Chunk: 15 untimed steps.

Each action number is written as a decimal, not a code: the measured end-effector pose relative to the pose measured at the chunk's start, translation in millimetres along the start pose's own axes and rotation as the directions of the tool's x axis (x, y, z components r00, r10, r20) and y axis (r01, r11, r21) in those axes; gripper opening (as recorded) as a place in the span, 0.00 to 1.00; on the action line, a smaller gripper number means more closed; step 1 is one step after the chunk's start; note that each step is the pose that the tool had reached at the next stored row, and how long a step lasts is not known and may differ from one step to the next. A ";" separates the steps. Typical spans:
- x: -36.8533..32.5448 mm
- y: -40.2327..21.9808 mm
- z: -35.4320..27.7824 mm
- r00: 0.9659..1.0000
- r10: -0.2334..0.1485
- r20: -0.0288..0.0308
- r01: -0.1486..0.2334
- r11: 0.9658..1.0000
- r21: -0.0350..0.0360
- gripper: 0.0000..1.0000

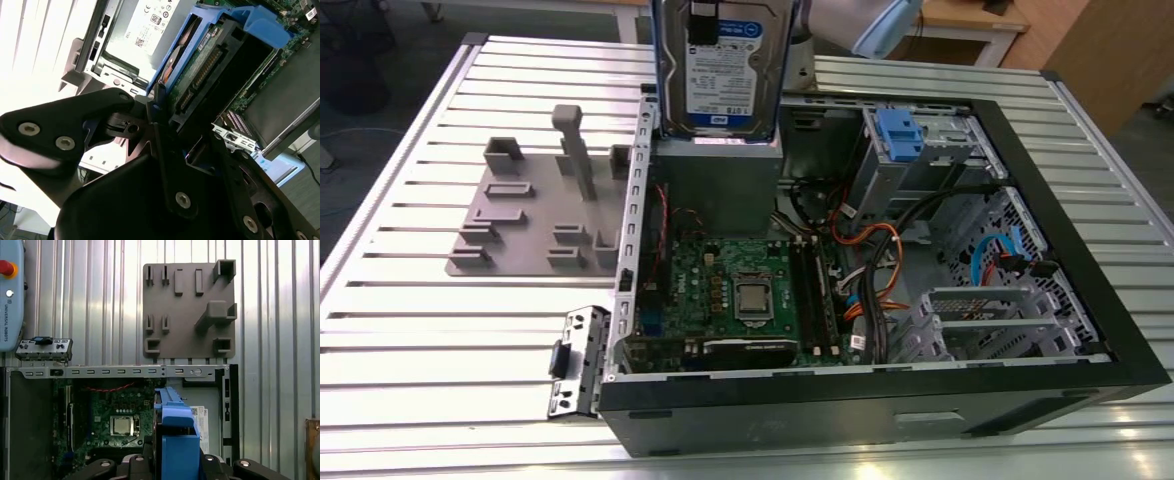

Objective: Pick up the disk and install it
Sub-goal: 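Pick up the disk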

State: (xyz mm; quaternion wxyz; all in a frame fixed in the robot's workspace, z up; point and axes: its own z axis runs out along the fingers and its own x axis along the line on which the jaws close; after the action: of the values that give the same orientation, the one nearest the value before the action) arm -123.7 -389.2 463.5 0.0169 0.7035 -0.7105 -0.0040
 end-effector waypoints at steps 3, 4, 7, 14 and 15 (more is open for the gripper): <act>1.4 -0.5 0.1 1.000 0.000 -0.001 0.000 1.000 0.000 0.36; 1.9 -0.7 0.2 1.000 0.000 -0.001 0.000 1.000 0.000 0.36; 3.5 -1.2 0.3 1.000 0.000 -0.002 0.000 1.000 0.000 0.36; 9.6 -2.4 0.7 1.000 0.000 -0.002 0.000 1.000 0.000 0.36; 10.8 -2.5 0.8 1.000 0.000 -0.002 0.000 1.000 0.000 0.36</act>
State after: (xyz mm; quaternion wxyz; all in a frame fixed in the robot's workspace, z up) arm -121.4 -400.0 462.8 0.0178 0.7035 -0.7105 -0.0031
